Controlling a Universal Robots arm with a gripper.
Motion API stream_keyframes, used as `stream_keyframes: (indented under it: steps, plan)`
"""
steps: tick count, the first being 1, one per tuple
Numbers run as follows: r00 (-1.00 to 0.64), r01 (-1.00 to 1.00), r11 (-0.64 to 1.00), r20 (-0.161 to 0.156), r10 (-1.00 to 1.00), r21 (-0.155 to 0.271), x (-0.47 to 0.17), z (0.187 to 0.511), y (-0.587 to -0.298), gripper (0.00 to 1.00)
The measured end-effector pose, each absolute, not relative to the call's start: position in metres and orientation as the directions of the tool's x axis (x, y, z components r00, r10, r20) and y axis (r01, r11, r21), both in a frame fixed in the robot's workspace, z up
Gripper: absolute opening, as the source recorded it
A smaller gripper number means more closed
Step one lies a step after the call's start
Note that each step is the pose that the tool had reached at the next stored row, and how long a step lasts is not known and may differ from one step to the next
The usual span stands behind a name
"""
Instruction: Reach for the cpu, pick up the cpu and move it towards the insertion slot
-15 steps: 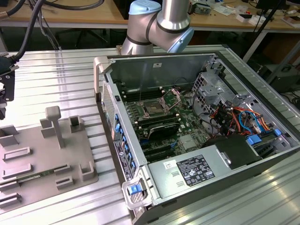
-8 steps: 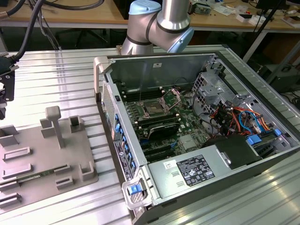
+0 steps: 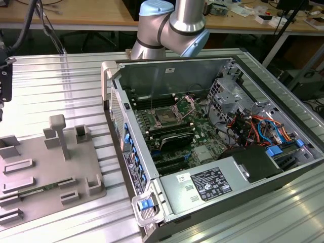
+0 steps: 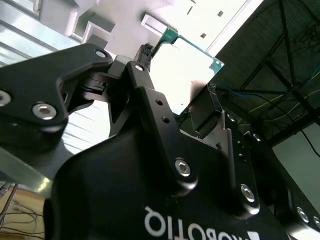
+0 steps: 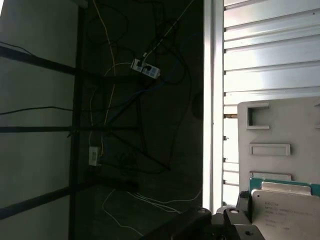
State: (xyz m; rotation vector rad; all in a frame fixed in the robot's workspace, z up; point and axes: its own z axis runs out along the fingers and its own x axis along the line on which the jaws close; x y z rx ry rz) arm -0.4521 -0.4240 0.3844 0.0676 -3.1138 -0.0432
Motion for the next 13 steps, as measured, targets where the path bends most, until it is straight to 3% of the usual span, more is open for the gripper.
stream_keyframes:
  steps: [13]
  plan:
    - [-0.999, -0.041, 0.999, 0.030, -0.041, 0.029, -0.439, 0.388, -0.424, 0.55]
